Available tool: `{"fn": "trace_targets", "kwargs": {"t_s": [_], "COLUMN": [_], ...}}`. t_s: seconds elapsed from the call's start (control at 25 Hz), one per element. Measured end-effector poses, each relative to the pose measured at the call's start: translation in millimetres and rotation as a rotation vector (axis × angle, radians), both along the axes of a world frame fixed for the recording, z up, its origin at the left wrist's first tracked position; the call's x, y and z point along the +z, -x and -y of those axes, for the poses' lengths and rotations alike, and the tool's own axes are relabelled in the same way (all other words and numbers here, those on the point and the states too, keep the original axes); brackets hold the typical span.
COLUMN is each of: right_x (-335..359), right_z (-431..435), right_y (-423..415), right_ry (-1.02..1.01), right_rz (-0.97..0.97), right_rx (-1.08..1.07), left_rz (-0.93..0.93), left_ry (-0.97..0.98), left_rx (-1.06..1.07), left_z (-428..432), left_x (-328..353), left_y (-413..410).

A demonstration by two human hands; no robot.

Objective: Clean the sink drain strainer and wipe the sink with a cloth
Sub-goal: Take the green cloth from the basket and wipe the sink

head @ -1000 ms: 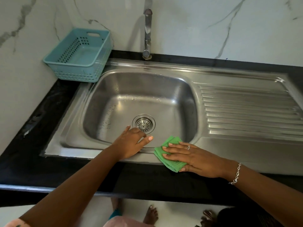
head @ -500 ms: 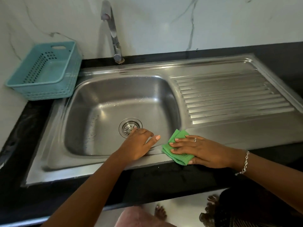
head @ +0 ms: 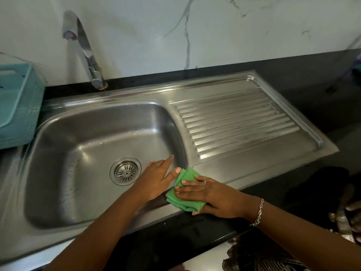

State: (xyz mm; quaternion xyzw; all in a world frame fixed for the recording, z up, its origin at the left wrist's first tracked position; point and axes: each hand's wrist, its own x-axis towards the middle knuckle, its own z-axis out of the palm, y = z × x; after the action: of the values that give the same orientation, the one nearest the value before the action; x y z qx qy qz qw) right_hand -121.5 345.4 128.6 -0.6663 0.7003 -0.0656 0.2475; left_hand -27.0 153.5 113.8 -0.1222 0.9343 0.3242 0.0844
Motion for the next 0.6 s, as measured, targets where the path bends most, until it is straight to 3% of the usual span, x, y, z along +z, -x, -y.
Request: {"fn": "trace_targets", "kwargs": {"t_s": [0.6], "right_x": [5.2], "right_z": [-47.1], "right_y": [44.4], "right_ry": [-0.062], "right_rz": [-0.044], "right_rx": [-0.005], "left_rz": [-0.095], "left_ry": [-0.01], "left_rx": [-0.009], "left_z": [-22.6], "left_x": [6.7], "left_y": [36.6]}}
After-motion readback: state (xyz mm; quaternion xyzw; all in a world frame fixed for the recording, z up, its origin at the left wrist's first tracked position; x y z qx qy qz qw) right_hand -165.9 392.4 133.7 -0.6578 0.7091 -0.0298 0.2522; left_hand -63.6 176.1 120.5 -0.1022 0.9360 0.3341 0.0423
